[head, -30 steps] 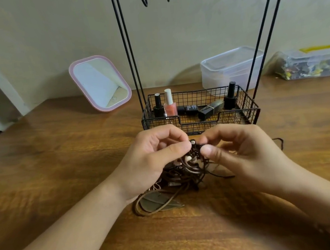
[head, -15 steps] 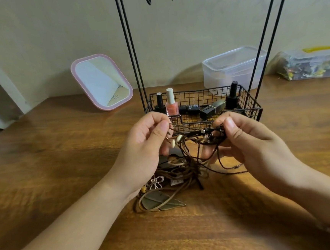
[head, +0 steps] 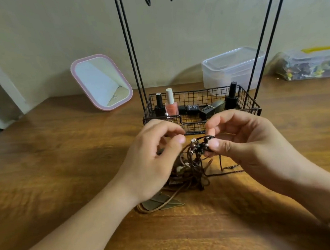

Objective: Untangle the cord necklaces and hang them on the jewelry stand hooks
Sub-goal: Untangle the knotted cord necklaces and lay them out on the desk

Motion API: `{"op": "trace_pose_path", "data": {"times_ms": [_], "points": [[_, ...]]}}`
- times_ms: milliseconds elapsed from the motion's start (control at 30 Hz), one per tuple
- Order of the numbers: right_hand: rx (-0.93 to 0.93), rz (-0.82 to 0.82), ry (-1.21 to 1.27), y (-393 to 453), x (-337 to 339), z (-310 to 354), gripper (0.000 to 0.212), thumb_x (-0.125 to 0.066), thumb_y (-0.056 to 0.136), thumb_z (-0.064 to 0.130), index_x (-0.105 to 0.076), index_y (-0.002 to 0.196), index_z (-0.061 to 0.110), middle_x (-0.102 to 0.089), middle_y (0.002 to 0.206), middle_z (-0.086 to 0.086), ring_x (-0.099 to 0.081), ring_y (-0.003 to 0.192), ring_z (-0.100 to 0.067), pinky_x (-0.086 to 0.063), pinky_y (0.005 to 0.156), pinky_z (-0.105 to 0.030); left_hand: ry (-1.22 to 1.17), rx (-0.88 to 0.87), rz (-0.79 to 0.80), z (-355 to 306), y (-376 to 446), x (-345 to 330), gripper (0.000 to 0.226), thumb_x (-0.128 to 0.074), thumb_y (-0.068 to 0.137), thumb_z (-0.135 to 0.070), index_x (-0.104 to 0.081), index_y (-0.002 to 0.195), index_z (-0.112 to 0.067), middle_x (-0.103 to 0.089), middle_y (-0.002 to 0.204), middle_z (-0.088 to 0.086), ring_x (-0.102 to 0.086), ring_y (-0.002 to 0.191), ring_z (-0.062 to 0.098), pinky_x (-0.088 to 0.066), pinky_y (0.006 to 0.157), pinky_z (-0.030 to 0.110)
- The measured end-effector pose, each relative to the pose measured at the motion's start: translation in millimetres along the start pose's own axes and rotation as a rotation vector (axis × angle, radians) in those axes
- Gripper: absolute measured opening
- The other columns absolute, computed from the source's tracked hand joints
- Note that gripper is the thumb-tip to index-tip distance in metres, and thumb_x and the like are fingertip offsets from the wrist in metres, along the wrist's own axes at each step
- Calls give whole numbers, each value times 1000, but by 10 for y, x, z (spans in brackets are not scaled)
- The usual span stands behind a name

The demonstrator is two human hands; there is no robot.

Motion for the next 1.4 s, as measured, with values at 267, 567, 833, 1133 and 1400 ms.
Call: {"op": "trace_pose_path", "data": {"times_ms": [267, 567, 833, 1133, 1400], "points": [[81, -82, -211, -35, 70, 116, 12, -74, 74, 10, -72, 84, 15, -69, 80, -5, -66, 70, -18, -58, 61, -33, -210, -68, 90, -156, -59, -113, 8, -70, 90, -17, -72, 97, -17, -74, 86, -3, -69, 85, 12, -50, 75, 15], [193, 29, -168, -71, -74, 214, 16, -74, 77, 6, -73, 88, 18, -69, 84, -4, -66, 80, -17, -54, 72, -25, -148, -70, 41, -158, -59, -58, 25, -76, 85, -12, -65, 104, -25, -67, 77, -4, -65, 76, 11, -50, 69, 17], [123, -73, -266, -58, 21, 134, 9, -66, 87, 17, -69, 92, 10, -71, 76, -10, -68, 64, -21, -56, 58, -31, -141, -130, -61, -159, -64, 66, 19, -74, 82, -20, -55, 81, -23, -67, 85, 2, -67, 84, 23, -57, 74, 38], [230, -19, -556, -121, -115, 271, 11, -75, 77, 29, -74, 87, 26, -74, 84, 5, -70, 75, -12, -58, 62, -33, -264, -146, 28, -174, -38, -40, 9, -67, 86, -28, -64, 85, -20, -66, 82, 0, -65, 79, 16, -55, 69, 30], [53, 25, 44, -32, 16, 72, 26, -73, 82, 37, -64, 94, 15, -67, 85, -13, -65, 78, -30, -54, 61, -37, -338, -105, -5, -107, -37, -6, 18, -49, 99, -16, -67, 102, -19, -68, 95, -1, -66, 89, 17, -55, 81, 26]]}}
Point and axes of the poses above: each hand's wrist, its own y-axis towards the middle knuckle, its own x-axis out of the back of the hand, z = x × y, the point moved 10 cm from there along y, towards the middle knuckle
